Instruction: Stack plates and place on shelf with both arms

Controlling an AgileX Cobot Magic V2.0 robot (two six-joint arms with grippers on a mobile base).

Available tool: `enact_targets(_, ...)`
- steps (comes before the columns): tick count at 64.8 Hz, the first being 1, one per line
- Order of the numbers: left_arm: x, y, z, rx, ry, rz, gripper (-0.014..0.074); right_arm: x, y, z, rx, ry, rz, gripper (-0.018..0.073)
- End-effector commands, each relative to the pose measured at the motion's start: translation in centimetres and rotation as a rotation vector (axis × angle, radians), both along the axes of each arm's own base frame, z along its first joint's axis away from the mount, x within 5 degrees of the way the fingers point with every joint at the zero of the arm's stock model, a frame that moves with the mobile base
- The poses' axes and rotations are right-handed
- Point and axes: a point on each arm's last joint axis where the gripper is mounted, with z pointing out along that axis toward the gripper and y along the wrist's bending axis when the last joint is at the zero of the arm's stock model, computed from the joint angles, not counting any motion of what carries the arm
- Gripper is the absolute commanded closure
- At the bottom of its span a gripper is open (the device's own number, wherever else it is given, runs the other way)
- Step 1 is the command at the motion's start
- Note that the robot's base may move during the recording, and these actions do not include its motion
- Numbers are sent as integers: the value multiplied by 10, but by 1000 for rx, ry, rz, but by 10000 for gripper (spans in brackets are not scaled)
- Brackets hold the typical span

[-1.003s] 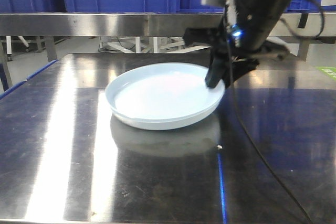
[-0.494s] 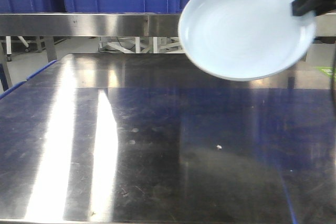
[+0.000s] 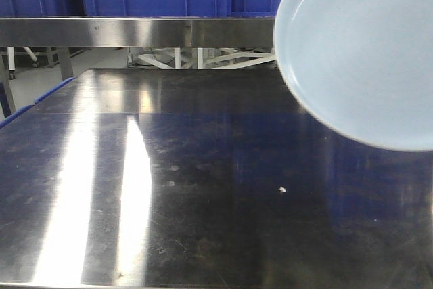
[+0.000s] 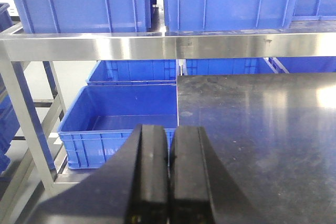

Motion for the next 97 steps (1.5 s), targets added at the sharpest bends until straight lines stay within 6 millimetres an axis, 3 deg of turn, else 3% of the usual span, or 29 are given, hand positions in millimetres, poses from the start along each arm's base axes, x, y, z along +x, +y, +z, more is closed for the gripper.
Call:
enact_targets(1,0,0,16,-22,-106,6,514,-12,-3,28,27,-241,-11,503)
enact_targets(16,0,0,16,-22,-106,6,514,-27,-5,38,42,-340,-13,503)
enact_targets(97,0,0,16,-22,-106,6,514,-27,-5,38,42,-338,-13,503)
